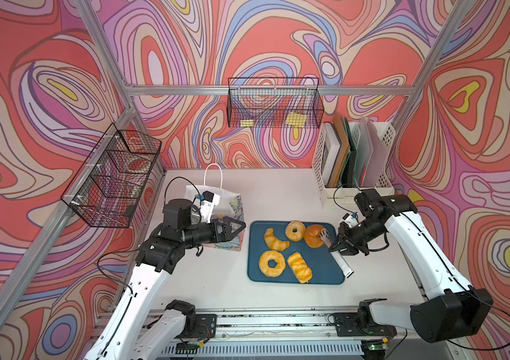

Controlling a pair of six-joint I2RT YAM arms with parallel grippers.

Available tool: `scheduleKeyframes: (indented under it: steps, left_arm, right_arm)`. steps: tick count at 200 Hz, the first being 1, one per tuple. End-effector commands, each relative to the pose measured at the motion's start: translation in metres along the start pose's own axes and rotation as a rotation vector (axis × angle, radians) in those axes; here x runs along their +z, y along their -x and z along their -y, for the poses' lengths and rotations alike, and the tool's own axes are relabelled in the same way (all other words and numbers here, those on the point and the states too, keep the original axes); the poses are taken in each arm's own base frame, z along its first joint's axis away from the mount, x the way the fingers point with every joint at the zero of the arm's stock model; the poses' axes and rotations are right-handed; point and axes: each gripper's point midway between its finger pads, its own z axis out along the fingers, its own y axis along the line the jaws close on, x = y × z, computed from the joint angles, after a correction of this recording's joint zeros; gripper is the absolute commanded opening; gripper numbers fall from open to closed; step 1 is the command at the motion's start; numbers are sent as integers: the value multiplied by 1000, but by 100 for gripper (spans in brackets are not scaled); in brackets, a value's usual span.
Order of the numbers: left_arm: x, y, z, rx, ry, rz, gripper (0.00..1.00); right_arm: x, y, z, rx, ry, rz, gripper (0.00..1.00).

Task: Pack bread into a paper bag
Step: Pick up the fake bread from the plate, then place the fake bread in the paper bag.

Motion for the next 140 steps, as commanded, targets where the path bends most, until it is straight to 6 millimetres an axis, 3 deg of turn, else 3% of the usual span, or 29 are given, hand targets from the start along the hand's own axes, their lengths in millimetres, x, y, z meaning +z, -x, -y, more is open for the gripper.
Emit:
scheduleKeyframes:
  steps: [1,39,79,102,123,140]
  left_arm:
    - [-7,10,8,32,17,36,88]
    - [-25,23,14,58,77,107,88]
    - [-67,47,13,73,254,284,88]
    - [-104,61,-4,-1,445,425,87]
    - [-137,61,-22,-53,620,504,86]
    - [-151,58,-34,-79,719,527,86]
  right_arm:
    - [-22,-4,-26,-76,67,37,0]
    - [-43,3,-48,-152,98,85,0]
    - [-63,18,-88,-259,162,152,0]
    - [-64,21,-109,-318,179,161,0]
    - [-60,18,-128,-365,195,154,0]
    - [-58,12,-149,-419,207,154,0]
